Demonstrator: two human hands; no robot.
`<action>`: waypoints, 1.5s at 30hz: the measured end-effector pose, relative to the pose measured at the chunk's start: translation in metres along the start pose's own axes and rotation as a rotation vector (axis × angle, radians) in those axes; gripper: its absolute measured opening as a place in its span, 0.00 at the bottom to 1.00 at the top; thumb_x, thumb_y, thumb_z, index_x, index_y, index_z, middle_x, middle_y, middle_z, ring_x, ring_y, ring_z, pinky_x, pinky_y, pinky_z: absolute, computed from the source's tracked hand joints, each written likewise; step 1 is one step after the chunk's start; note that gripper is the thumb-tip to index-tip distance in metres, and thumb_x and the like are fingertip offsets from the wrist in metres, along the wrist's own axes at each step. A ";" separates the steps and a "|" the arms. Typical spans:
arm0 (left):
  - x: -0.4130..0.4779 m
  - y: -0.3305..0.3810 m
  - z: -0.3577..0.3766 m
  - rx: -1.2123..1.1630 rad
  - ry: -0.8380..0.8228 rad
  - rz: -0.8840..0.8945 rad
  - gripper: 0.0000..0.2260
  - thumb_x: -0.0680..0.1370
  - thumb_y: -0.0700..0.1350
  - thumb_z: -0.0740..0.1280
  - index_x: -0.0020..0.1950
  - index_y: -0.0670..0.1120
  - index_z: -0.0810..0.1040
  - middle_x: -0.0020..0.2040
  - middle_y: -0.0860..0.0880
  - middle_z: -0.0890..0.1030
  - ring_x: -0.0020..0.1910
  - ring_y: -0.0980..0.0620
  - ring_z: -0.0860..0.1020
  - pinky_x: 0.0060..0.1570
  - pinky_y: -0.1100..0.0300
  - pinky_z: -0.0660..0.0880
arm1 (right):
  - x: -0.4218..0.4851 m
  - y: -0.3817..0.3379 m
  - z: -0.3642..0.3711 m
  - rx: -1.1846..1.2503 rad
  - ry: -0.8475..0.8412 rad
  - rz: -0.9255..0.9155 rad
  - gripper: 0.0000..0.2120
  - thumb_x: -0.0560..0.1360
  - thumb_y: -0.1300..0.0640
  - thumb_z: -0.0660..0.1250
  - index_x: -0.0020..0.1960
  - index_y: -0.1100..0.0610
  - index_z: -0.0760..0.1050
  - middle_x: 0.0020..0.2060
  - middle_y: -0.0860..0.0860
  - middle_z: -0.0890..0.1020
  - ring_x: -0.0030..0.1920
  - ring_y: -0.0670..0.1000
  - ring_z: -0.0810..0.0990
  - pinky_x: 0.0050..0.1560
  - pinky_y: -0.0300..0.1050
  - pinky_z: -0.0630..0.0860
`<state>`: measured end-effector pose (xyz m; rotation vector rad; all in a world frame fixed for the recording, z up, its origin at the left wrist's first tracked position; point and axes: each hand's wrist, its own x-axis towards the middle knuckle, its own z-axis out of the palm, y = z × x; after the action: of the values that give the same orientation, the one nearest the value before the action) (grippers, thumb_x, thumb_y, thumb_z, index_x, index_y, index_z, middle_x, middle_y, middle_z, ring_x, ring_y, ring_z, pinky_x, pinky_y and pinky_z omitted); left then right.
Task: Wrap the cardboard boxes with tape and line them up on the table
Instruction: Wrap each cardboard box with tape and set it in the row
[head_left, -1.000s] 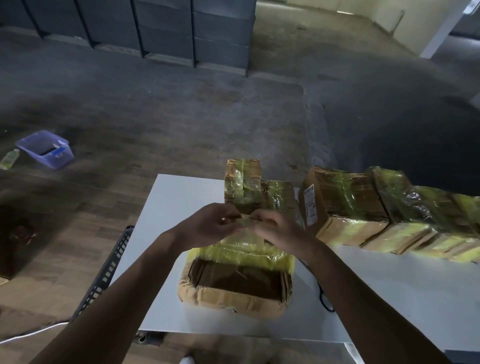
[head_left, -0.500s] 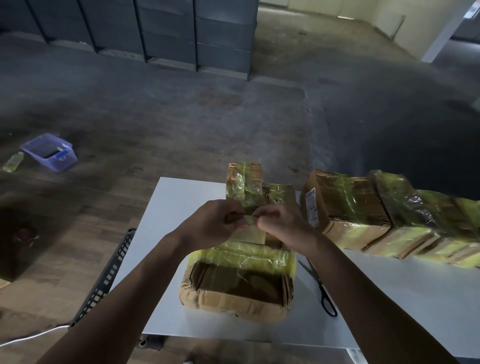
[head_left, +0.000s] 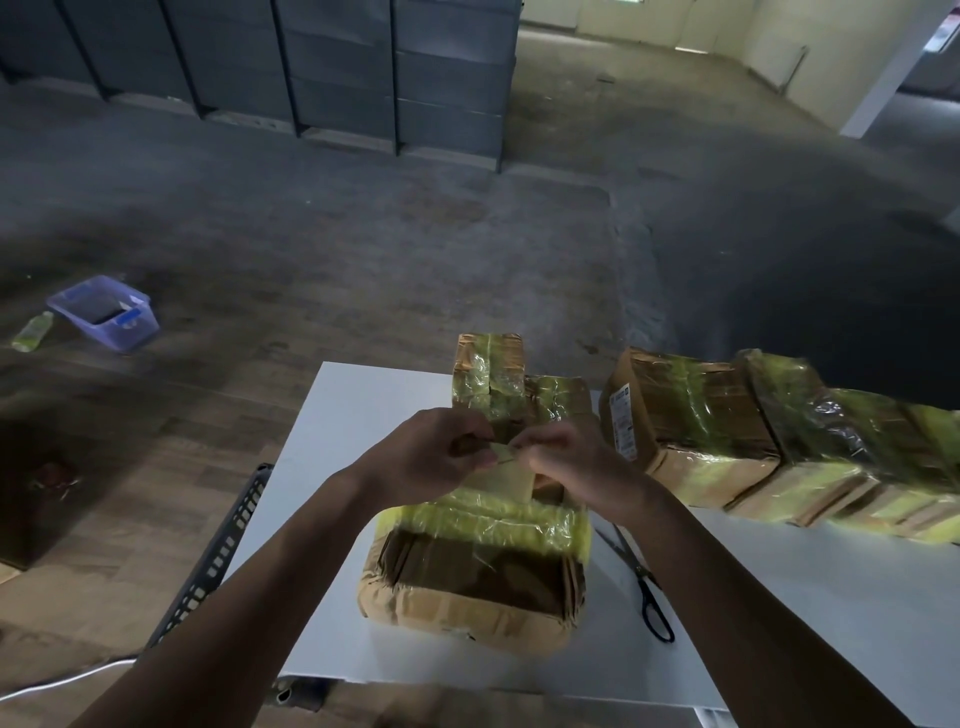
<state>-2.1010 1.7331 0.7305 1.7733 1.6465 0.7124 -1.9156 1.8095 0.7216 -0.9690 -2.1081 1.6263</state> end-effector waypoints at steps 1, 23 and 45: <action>0.000 0.002 0.001 0.021 -0.002 0.007 0.05 0.78 0.44 0.68 0.43 0.52 0.76 0.38 0.56 0.75 0.37 0.57 0.72 0.36 0.59 0.67 | 0.000 0.000 0.000 -0.018 0.004 -0.005 0.14 0.74 0.63 0.65 0.37 0.47 0.82 0.35 0.50 0.81 0.40 0.49 0.80 0.44 0.46 0.78; 0.001 0.013 0.002 -0.067 0.025 -0.017 0.03 0.78 0.43 0.68 0.49 0.44 0.80 0.41 0.45 0.79 0.38 0.50 0.74 0.38 0.56 0.68 | -0.007 -0.001 -0.008 -0.038 -0.014 -0.054 0.08 0.68 0.55 0.64 0.35 0.46 0.80 0.29 0.42 0.75 0.35 0.43 0.73 0.35 0.33 0.68; 0.002 0.018 0.006 -0.703 -0.081 -0.217 0.05 0.72 0.45 0.66 0.36 0.47 0.74 0.29 0.50 0.67 0.26 0.54 0.63 0.26 0.63 0.60 | -0.009 0.014 -0.020 0.132 0.027 -0.136 0.14 0.74 0.49 0.64 0.51 0.59 0.75 0.44 0.54 0.78 0.45 0.47 0.79 0.46 0.37 0.74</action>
<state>-2.0845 1.7336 0.7392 1.0909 1.2841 0.9530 -1.8921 1.8196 0.7164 -0.7838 -1.9744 1.6505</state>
